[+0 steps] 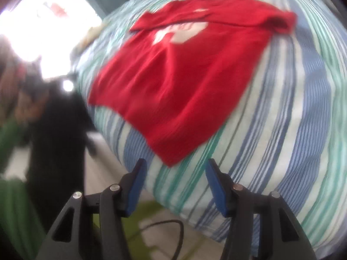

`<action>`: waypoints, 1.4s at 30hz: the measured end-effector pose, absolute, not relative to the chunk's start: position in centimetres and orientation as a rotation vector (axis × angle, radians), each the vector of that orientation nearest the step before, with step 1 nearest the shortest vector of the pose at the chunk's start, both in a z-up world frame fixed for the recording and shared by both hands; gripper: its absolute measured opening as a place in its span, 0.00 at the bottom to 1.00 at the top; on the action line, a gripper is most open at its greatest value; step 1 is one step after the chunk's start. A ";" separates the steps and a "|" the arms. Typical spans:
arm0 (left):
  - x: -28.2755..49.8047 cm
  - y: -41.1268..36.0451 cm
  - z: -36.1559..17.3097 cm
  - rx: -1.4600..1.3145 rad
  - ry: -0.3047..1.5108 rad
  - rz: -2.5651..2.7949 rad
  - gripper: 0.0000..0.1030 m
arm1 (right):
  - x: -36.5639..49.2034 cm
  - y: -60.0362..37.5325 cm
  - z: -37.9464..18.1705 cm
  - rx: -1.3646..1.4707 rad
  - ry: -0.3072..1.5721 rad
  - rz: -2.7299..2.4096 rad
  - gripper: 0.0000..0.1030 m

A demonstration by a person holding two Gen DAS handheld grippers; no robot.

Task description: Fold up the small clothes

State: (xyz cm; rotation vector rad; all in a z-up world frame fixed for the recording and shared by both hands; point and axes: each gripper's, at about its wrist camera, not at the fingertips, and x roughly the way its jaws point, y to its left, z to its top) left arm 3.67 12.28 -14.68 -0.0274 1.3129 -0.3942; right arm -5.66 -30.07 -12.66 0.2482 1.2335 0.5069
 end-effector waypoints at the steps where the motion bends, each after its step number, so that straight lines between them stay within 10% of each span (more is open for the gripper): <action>1: 3.5 11.1 -15.6 0.004 1.323 -0.374 0.77 | -5.3 -31.4 -13.2 0.374 1.214 0.466 0.54; 4: 3.3 7.7 -16.7 0.063 1.339 -0.391 0.44 | -4.2 -32.8 -15.4 0.557 1.162 0.405 0.54; 5: 3.2 6.7 -16.9 0.087 1.345 -0.396 0.06 | -3.7 -32.4 -16.3 0.595 1.177 0.424 0.55; 8: 2.8 6.4 -15.9 0.126 1.344 -0.358 0.04 | -2.2 -29.9 -18.3 0.585 1.254 0.498 0.07; 9: 2.4 7.1 -15.2 0.131 1.338 -0.336 0.04 | -2.2 -29.5 -17.9 0.531 1.274 0.475 0.07; 19: 2.7 3.9 -19.6 0.311 1.378 -0.124 0.08 | -2.5 -29.4 -18.5 0.208 1.343 0.289 0.06; 22: 1.8 4.2 -18.1 0.351 1.368 -0.118 0.44 | -2.8 -30.1 -17.5 0.241 1.341 0.294 0.12; 24: 1.1 5.8 -15.8 0.353 1.318 -0.075 0.70 | -3.1 -31.3 -16.8 0.264 1.399 0.322 0.39; 33: 3.9 9.1 -9.1 0.077 1.099 0.027 0.71 | 6.5 -31.3 -3.2 -0.317 1.137 0.288 0.55; 41: 3.7 7.9 -11.6 0.055 1.128 0.026 0.71 | 21.9 -20.5 -14.8 -0.385 1.204 0.451 0.56; 42: 3.3 8.0 -11.8 0.069 1.131 0.030 0.71 | 22.4 -20.9 -15.4 -0.315 1.186 0.436 0.43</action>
